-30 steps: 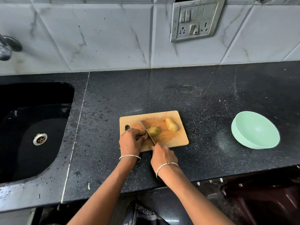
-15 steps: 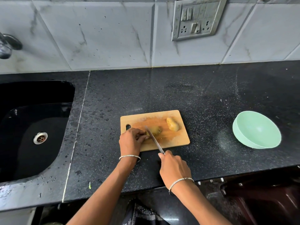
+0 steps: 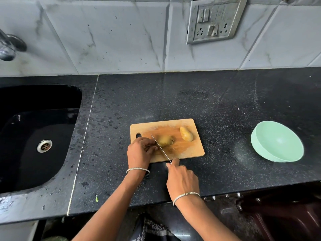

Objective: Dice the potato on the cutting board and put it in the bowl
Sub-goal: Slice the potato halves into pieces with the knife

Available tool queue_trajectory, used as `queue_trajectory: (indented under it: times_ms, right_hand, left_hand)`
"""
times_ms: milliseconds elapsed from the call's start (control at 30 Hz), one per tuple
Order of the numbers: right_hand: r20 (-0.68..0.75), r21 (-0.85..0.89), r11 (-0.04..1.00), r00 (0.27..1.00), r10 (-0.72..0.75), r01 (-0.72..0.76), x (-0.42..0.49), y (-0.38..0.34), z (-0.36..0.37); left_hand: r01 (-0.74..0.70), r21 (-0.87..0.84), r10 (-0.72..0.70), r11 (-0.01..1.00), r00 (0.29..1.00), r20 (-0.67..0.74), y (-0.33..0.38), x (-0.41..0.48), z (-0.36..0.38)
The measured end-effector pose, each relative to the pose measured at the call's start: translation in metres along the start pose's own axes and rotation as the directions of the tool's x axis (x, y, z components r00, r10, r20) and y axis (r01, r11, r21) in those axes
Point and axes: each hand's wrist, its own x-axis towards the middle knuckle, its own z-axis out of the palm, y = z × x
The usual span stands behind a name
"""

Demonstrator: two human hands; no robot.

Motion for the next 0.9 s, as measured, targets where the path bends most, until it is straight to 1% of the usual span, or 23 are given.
queue_trajectory:
  times_ms: [167,533,700,900]
  right_hand:
    - [-0.020,0.000,1.000,1.000,0.024,-0.024,0.002,-0.004,0.004]
    - [0.057,0.047,0.998,0.997,0.049,-0.052,0.011,-0.008,0.008]
    - [0.099,0.099,0.993,0.994,0.056,-0.065,0.012,-0.010,0.007]
    - [0.146,0.149,0.985,0.987,0.069,-0.091,0.016,-0.006,0.009]
  left_hand:
    - [0.017,0.016,-0.017,1.000,1.000,0.010,0.000,0.001,0.000]
    - [0.054,0.036,-0.055,0.998,0.998,0.037,0.001,0.004,0.002]
    - [0.052,0.042,-0.054,0.998,0.998,0.037,0.003,0.004,0.003]
    - [0.026,0.007,-0.026,1.000,0.999,0.031,0.004,0.003,0.003]
